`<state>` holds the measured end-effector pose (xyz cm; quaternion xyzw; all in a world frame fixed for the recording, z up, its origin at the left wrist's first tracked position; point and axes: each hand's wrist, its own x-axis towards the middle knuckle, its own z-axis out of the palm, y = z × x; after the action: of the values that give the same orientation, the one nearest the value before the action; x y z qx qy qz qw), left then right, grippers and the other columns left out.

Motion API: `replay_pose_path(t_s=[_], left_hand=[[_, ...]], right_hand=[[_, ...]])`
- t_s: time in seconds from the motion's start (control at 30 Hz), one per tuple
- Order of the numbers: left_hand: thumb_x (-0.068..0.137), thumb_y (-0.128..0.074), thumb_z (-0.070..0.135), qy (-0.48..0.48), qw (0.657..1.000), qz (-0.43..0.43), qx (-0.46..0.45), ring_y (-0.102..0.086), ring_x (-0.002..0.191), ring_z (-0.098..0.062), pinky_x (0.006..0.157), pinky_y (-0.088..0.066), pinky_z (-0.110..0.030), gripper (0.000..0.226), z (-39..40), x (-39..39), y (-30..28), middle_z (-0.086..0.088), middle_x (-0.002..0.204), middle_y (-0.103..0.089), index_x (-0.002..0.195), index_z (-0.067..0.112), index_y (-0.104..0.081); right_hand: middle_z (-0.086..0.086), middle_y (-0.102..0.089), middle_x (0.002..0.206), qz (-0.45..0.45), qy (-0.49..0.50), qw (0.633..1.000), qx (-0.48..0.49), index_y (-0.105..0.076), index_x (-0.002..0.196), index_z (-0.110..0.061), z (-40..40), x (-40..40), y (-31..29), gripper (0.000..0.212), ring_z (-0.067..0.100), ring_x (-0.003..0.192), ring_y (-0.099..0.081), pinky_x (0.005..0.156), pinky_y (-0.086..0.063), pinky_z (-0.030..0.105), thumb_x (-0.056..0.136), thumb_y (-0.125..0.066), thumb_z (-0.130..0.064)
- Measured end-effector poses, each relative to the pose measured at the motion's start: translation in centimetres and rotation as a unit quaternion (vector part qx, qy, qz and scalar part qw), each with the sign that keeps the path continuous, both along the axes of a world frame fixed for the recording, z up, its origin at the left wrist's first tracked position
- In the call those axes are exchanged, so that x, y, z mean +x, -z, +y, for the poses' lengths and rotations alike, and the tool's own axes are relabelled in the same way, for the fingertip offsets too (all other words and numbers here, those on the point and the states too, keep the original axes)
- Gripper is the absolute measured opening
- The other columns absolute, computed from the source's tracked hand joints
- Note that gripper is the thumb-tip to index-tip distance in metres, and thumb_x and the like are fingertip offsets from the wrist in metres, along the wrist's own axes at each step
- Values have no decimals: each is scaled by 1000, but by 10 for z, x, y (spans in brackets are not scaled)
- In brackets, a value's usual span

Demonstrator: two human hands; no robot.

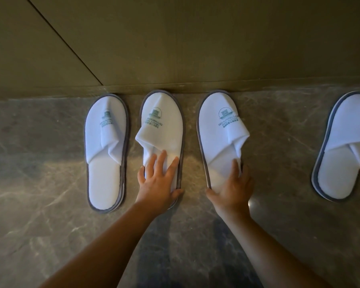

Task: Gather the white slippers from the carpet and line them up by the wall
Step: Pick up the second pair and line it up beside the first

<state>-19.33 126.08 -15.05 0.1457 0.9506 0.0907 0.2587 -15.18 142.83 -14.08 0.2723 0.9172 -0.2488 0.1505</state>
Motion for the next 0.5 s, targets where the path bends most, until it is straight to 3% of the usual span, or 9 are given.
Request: replay_pose_path(t_s=[0.27, 0.4, 0.5], left_hand=[[77, -51, 54, 1, 1000, -1, -3, 9, 139, -33, 111, -2, -58, 82, 0, 0, 1, -4, 153, 6, 138, 30, -2], [77, -50, 56, -5, 1000, 4, -2, 8, 139, -32, 111, 0, -57, 81, 1, 0, -4, -4, 153, 4, 138, 30, -4], [77, -50, 56, -30, 999, 31, 24, 1, 137, -28, 112, 0, -54, 76, 8, 3, -14, -3, 152, -5, 137, 29, -12]], right_hand=[[21, -17, 146, -1, 9, 1000, -1, -10, 139, -14, 0, -1, 3, 99, 36, 128, -23, 105, -28, 45, 65, -74, -30], [19, -17, 147, -7, -21, 1000, 8, -7, 139, -15, 4, 1, 0, 101, 34, 130, -24, 105, -30, 44, 66, -71, -42], [17, -26, 145, 16, -38, 999, 19, -15, 138, -13, 15, 5, -8, 97, 33, 129, -29, 104, -32, 44, 65, -70, -47]])
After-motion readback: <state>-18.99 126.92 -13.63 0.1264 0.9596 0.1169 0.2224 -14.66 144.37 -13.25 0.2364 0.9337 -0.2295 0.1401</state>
